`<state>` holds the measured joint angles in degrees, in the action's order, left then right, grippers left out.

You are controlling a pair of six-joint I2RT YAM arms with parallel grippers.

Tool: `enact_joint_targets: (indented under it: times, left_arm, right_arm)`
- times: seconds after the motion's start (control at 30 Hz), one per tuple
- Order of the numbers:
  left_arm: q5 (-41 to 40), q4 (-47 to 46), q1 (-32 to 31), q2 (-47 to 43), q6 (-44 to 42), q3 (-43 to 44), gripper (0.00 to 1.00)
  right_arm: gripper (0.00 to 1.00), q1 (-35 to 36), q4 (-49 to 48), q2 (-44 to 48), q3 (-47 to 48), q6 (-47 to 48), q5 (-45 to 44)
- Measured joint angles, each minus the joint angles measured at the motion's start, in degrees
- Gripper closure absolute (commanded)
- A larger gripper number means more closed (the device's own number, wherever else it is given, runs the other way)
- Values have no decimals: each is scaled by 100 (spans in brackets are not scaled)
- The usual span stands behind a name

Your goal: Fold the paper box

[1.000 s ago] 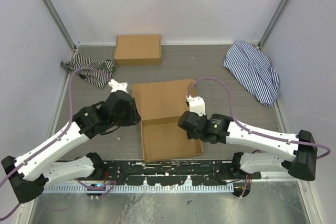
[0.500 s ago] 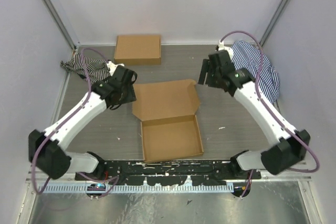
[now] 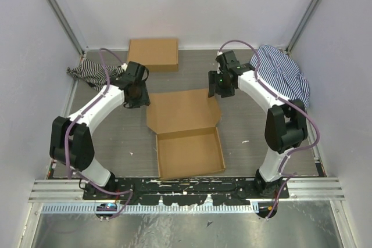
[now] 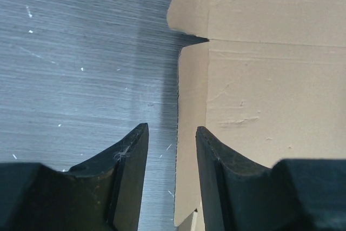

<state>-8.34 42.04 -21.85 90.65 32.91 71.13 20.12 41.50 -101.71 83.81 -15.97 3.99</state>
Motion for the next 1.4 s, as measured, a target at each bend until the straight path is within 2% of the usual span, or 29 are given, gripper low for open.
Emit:
enact_joint_targets:
  times: [0.2, 0.27, 0.4, 0.67, 0.8, 0.93, 1.13, 1.3, 1.4]
  left_arm:
    - [190, -35, 11, 313, -111, 63, 54]
    - [214, -35, 11, 343, -129, 61, 54]
    - [232, -61, 22, 339, -149, 61, 54]
    - [227, -59, 94, 278, -236, 61, 54]
    - [225, -57, 136, 70, -267, 61, 54]
    - [214, -55, 157, -258, -275, 61, 54]
    - [232, -170, 157, -1064, -286, 26, 54]
    - [343, -623, 162, -2096, -286, -345, 53]
    - [439, -973, 162, -2721, -297, -678, 51]
  right_arm:
    - [42, -9, -59, -186, 13, 127, 181]
    - [51, -9, -79, -245, 17, 151, 238]
    - [76, -9, -98, -483, 105, 227, 426]
    - [96, -9, -125, -758, 295, 205, 476]
    - [99, -9, -341, -669, 271, 179, 330]
    - [99, -9, -953, 4, -317, 162, 155]
    - [99, -9, -2039, 1856, -1360, 72, -223]
    - [99, -9, -3392, 3067, -2341, 85, -522]
    - [99, -9, -4332, 3694, -3324, 118, -566]
